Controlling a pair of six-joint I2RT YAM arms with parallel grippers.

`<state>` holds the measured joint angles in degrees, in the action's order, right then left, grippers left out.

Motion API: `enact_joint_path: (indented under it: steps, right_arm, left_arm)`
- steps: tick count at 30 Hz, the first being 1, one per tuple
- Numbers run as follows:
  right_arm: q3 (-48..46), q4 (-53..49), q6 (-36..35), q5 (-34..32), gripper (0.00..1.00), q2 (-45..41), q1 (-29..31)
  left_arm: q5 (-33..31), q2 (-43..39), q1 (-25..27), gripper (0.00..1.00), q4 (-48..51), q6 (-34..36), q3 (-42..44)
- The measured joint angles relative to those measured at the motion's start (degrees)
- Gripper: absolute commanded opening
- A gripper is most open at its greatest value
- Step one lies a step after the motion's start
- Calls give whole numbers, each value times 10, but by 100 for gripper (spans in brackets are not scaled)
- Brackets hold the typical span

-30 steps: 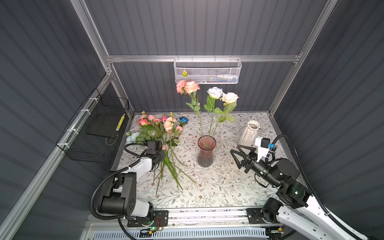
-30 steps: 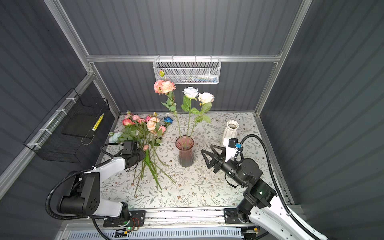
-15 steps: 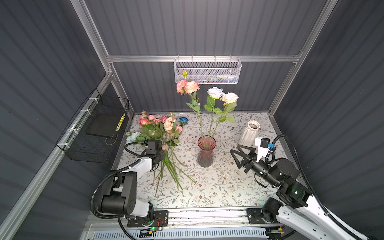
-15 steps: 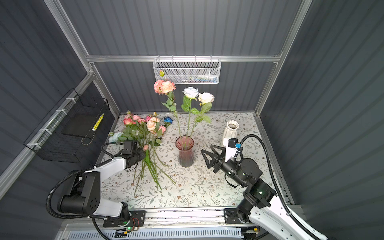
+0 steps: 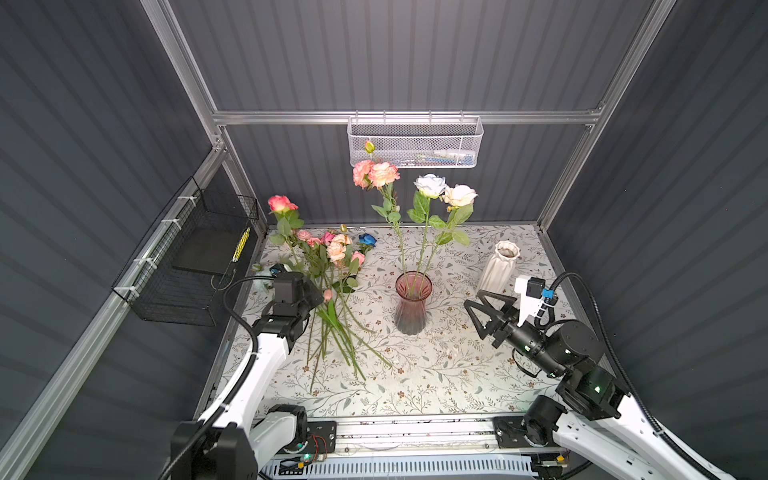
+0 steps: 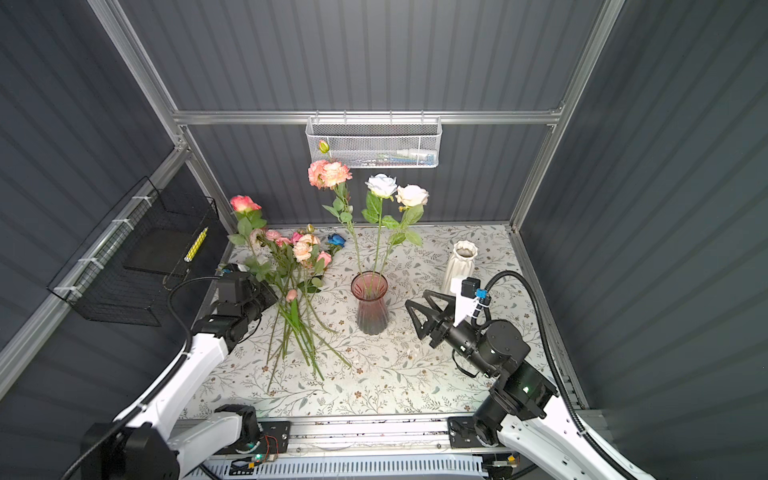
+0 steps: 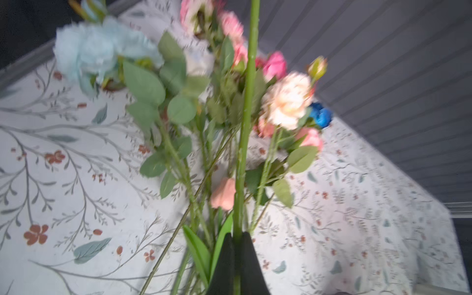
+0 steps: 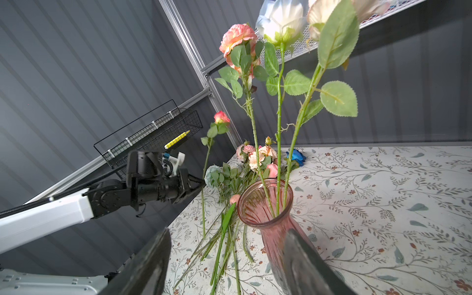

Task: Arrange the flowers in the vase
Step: 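Grasp a pink rose stem in the bouquet with left and lift it, then carry the pink rose over the pink vase and lower it in with left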

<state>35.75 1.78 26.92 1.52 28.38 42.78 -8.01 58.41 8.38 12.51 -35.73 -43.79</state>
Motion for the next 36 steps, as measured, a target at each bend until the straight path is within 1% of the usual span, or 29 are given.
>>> enact_joint_path:
  steps: [2,5,10,13,16,21,24,28,32,36]
  right_arm:
    - [2,-2,-1,0,71,0,0]
    - [8,-3,-2,-2,71,0,0]
    - [17,-3,-4,-5,72,-2,0]
    - [19,-3,-4,-7,71,-2,0]
    - [20,-4,-4,-10,71,-2,0]
    - [28,-13,-5,-17,71,-3,0]
    - [30,-18,-5,-20,71,-11,0]
    - [30,-24,-5,-22,71,-23,0]
    - [30,-28,-5,-21,71,-32,0]
    - [30,-28,-5,-21,71,-36,0]
  left_arm:
    - [5,-35,17,0,11,2,-32]
    - [10,-70,66,0,15,4,-84]
    - [18,-85,156,0,-28,10,-153]
    - [15,-73,212,0,-78,23,-169]
    - [0,-47,275,0,-140,51,-171]
    - [-30,27,363,0,-242,114,-173]
    - [-53,78,396,0,-287,157,-176]
    - [-94,127,424,0,-326,217,-179]
    - [-132,159,433,0,-368,262,-175]
    - [-160,172,433,0,-407,286,-156]
